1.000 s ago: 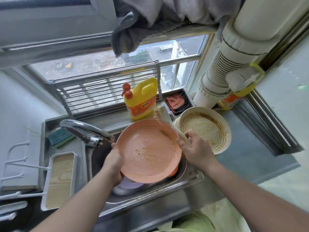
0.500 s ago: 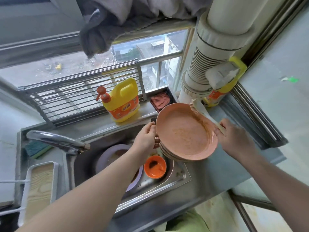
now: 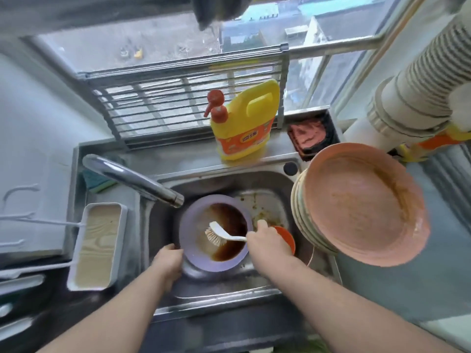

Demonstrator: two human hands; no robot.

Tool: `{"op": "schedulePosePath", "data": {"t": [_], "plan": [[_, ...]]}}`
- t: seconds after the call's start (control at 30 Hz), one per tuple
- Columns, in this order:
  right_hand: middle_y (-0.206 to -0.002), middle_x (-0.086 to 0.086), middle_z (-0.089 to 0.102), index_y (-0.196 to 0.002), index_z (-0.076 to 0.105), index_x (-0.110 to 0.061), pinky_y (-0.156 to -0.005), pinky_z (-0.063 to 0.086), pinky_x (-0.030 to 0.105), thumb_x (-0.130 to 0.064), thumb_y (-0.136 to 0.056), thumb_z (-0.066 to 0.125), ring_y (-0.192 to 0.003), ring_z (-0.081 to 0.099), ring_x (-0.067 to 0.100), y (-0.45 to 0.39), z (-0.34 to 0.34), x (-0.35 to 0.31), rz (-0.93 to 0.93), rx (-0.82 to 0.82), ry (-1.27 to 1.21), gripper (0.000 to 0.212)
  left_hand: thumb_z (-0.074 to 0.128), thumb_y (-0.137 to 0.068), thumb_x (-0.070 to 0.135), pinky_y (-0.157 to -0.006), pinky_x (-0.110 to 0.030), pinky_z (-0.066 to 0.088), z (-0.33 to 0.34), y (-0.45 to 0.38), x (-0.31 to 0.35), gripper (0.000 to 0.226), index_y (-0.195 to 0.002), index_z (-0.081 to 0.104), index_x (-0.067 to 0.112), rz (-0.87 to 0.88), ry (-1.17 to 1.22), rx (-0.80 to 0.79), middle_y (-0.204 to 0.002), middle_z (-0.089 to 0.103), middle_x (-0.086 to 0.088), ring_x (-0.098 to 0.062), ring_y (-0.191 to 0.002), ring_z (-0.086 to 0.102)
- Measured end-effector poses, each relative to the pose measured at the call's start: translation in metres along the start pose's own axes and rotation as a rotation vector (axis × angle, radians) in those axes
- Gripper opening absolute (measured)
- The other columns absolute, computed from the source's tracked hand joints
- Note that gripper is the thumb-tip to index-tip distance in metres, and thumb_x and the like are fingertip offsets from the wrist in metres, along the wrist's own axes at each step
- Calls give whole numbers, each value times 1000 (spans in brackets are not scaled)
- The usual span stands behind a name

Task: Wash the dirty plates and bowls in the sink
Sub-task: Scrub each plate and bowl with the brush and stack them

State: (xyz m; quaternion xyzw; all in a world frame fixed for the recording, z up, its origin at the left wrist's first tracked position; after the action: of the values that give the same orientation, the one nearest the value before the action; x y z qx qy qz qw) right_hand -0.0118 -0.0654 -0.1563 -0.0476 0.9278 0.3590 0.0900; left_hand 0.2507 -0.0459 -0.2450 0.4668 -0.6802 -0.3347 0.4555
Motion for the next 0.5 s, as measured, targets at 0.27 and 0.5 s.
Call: {"op": "schedulePosePath", "data": {"t": [0.27,0.5], "plan": [[-127,14,59,-125,62,-17,-107,46,50,-8,-97,54,-132,46,40,-127,59,13,98,-122,16,30,63,-94,5,-86,-45,61,31,-62,-17,53,-142,44,15,-8,152,-64,-123,72,-13,-33,-102,72],[-102,7,61,-99,48,-23,-78,42,39,-32,-109,40,-95,59,29,-144,73,10,45,-171,-88,17,61,-106,20,-68,-45,64,31,-54,-14,27,-132,61,16,-82,484,-153,-110,79,-13,-34,-93,78]]}}
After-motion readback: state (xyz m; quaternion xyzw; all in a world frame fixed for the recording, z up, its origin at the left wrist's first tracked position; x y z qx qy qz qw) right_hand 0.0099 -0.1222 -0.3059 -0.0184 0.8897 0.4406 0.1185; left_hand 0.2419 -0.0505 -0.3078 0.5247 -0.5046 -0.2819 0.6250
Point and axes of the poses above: each hand's wrist, its own y-axis away from the middle knuckle, its own z-axis out of the palm, x = y × z, the point moved 6 cm from there along -y, towards the middle knuckle
